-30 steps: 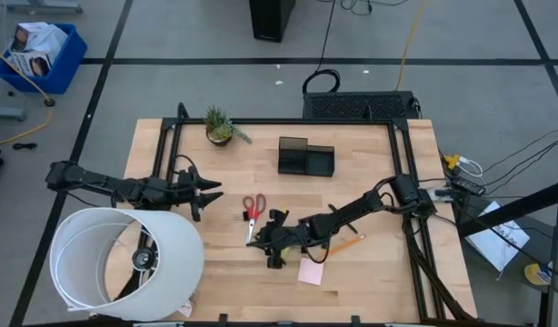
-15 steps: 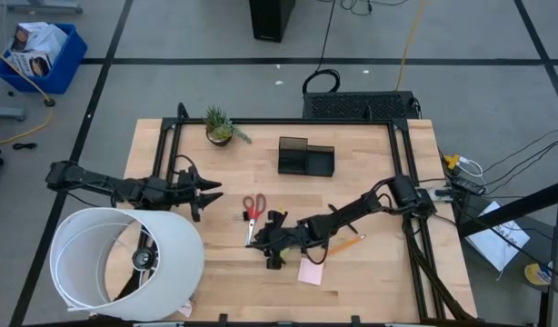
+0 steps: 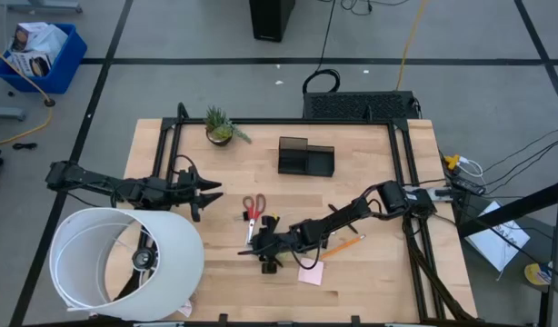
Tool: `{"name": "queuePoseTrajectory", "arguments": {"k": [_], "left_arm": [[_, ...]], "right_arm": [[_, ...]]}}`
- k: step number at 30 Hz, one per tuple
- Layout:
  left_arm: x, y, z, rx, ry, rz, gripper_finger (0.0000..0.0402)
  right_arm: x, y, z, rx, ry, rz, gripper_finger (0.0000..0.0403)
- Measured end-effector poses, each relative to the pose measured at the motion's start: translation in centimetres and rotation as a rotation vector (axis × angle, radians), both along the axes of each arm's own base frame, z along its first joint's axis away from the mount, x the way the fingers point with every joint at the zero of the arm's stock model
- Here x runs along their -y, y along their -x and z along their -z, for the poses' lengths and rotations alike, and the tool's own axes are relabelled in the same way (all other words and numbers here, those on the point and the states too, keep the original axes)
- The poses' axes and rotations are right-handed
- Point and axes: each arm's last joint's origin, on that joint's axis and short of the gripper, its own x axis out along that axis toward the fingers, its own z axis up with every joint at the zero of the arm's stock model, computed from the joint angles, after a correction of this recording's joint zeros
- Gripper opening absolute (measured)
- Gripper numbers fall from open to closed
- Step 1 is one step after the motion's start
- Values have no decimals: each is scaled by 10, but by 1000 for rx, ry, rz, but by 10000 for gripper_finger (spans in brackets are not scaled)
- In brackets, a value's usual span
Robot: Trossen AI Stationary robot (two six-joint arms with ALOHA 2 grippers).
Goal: Pick and place office supplies into organizer
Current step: Put the black pen into the desk organizer
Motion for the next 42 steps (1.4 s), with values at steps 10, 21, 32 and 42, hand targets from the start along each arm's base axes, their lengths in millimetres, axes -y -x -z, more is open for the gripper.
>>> {"name": "queuePoseTrajectory", "arguments": {"k": [10, 21, 32, 42], "left_arm": [[0, 0, 0, 2, 6, 0, 175], [0, 0, 0, 3, 6, 0, 175], [0, 0, 0, 4, 9, 0, 175], [0, 0, 0, 6, 18, -2, 175]], "right_arm": [[1, 0, 0, 1, -8, 8, 131], [1, -1, 1, 12, -3, 1, 28], [0, -6, -5, 102, 25, -8, 51], [12, -11, -29, 187, 38, 0, 41]]}}
